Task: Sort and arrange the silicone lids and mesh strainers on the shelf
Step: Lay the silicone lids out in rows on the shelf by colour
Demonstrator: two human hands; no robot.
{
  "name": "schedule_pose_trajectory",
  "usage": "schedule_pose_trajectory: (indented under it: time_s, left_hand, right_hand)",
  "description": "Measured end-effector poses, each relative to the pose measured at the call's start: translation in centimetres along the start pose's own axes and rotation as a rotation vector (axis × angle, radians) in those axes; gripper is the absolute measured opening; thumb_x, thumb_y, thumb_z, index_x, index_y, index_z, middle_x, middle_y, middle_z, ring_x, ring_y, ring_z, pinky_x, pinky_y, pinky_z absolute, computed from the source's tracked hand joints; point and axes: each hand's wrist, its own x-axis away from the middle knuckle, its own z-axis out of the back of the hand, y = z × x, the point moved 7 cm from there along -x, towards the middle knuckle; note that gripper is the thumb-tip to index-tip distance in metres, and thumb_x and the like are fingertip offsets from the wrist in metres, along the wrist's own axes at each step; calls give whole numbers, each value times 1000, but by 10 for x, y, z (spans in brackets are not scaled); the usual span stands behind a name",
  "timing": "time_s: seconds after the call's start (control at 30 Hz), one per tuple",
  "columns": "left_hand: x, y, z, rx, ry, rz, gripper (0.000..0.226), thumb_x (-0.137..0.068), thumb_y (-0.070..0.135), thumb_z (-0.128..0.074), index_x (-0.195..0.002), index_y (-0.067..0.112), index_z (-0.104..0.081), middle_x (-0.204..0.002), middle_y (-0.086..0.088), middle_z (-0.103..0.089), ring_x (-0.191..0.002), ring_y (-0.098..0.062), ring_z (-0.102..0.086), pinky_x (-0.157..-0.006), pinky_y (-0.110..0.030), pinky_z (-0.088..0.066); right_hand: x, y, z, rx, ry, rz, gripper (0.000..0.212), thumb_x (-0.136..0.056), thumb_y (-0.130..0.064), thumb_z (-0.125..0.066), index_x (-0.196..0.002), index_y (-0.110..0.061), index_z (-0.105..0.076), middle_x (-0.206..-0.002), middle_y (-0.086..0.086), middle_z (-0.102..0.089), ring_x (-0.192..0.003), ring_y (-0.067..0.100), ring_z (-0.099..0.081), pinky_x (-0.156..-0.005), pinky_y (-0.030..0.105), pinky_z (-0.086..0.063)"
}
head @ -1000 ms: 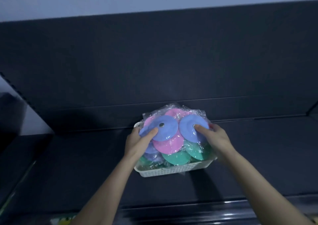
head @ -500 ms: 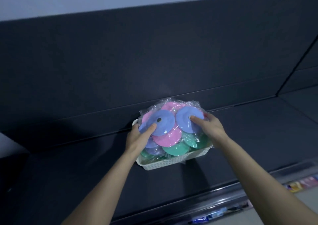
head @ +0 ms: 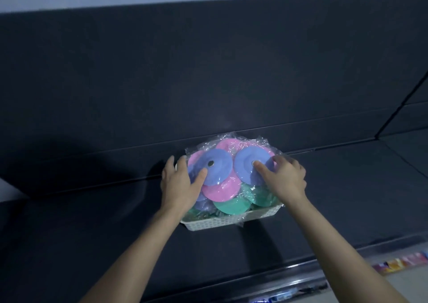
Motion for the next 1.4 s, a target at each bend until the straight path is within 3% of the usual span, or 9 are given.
schedule_pose_trajectory:
  time_s: [0.17, 0.27, 0.33, 0.5, 0.63, 0.83, 1.0, 1.2, 1.4]
  left_hand:
    - [4, 23, 1, 38, -66, -90, 68, -82, 54, -59, -137, 17, -45, -135, -7, -45, -123, -25, -40, -102, -32, -31]
    - [1, 26, 1, 1, -72, -61, 72, -78, 48, -68, -139, 21, -41, -130, -8, -47, -120, -26, -42, -102, -36, -37]
    - [-2, 25, 1, 61, -80, -8, 75, -74, 45, -73, -137, 18, -41, -126, -8, -51, -117, -26, -47, -97, -37, -42]
    - [-8, 18, 3, 286, -52, 181, 102, -63, 29, -87, -144, 11, -28, -128, -8, -54, -113, -23, -54, -88, -28, -44]
    - [-2, 13, 4, 547, 4, 294, 99, -64, 16, -86, -144, 13, -28, -127, -4, -54, -108, -20, -57, -91, -32, -48]
    - [5, 6, 31, 736, 75, 231, 68, -75, 6, -77, -131, 15, -40, -90, -1, -65, -84, -14, -64, -78, -31, -53]
    - [10, -24, 62, 772, 107, 192, 53, -79, 8, -72, -122, 24, -46, -95, -1, -68, -94, -17, -65, -85, -36, -53]
    - [14, -73, 111, 784, 129, 199, 27, -81, 6, -69, -101, 18, -55, -90, -1, -72, -74, -14, -64, -66, -26, -50]
    - [19, -130, 142, 756, 162, 244, 20, -88, 6, -60, -101, 21, -55, -92, -1, -71, -75, -14, -62, -71, -31, -48]
  right_hand:
    - [10, -10, 13, 49, 161, 143, 57, -78, -56, -66, -115, -12, -60, -139, 17, -36, -127, 35, -30, -99, 46, -33]
    - [9, -13, 13, -269, 115, 172, 43, -76, -39, -75, -100, -9, -57, -104, 8, -54, -92, 25, -51, -74, 31, -40]
    - [4, -7, 6, -525, 11, 70, 35, -75, -30, -78, -94, -9, -56, -85, 3, -57, -74, 20, -55, -63, 34, -47]
    - [1, -2, -1, -843, -96, -50, 12, -84, -12, -69, -89, -11, -58, -81, 12, -64, -54, 17, -59, -44, 29, -50]
    - [4, -10, 8, -840, -54, 52, 6, -85, -13, -67, -89, -13, -62, -78, 8, -64, -61, 16, -58, -51, 31, -51]
    - [20, -38, 15, -824, -17, 159, 7, -84, -15, -66, -79, -11, -64, -70, 8, -54, -66, 20, -50, -69, 51, -54]
    - [38, -74, -2, -876, -69, 194, 5, -84, -11, -66, -80, -8, -65, -73, 9, -58, -69, 21, -52, -69, 43, -49]
    - [70, -120, -44, -837, -134, 211, 18, -84, -13, -65, -85, 5, -60, -70, 10, -52, -64, 18, -44, -59, 34, -37]
    - [102, -165, -76, -655, -152, 294, 17, -83, -5, -56, -66, -8, -55, -57, 0, -45, -55, 15, -37, -48, 23, -31]
